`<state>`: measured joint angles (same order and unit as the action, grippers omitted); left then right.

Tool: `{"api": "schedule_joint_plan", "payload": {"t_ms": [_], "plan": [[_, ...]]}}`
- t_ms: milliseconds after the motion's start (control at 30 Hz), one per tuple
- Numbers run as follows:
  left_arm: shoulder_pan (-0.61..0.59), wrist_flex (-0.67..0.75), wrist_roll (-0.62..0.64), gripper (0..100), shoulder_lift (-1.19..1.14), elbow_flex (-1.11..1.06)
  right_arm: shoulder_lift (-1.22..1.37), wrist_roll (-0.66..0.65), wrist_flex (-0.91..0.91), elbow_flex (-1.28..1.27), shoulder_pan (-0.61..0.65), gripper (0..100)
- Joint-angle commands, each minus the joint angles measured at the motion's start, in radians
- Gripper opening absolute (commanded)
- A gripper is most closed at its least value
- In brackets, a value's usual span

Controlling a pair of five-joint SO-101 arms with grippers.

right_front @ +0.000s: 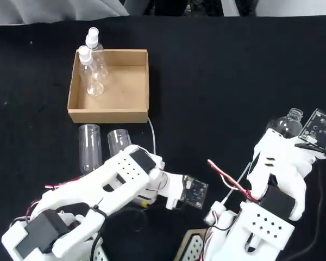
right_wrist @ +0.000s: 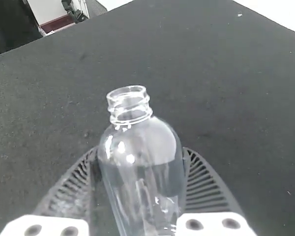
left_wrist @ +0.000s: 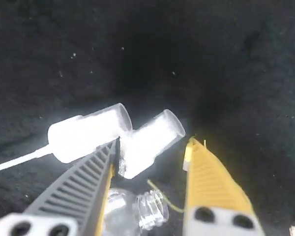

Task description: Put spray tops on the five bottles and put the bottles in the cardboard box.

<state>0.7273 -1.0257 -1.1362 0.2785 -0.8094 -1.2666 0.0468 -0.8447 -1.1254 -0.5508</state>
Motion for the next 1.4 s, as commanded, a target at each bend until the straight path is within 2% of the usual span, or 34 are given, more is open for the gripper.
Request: {"api": "schedule_joint_plan", "payload": {"t_ms": [0, 533, 700, 1100, 1233, 1367], "plan": [[0.008, 0.086, 0.018, 20, -0.002, -0.042, -0.018, -0.002, 0.031, 0.033, -0.015, 7.4], [-0.005, 0.115, 0.02, 20, 0.0, -0.068, -0.018, -0.002, 0.031, 0.031, -0.015, 7.4], [-0.001, 0.12, 0.098, 20, 0.0, -0.07, -0.018, -0.002, 0.031, 0.031, -0.015, 7.4], [-0.005, 0.12, 0.121, 20, 0.0, -0.071, -0.018, -0.002, 0.031, 0.031, -0.015, 7.4], [-0.005, 0.121, 0.196, 20, 0.0, -0.062, -0.018, -0.002, 0.031, 0.031, -0.015, 7.4], [-0.001, 0.121, 0.219, 20, 0.0, -0.061, -0.018, -0.002, 0.031, 0.03, -0.015, 7.4]]}}
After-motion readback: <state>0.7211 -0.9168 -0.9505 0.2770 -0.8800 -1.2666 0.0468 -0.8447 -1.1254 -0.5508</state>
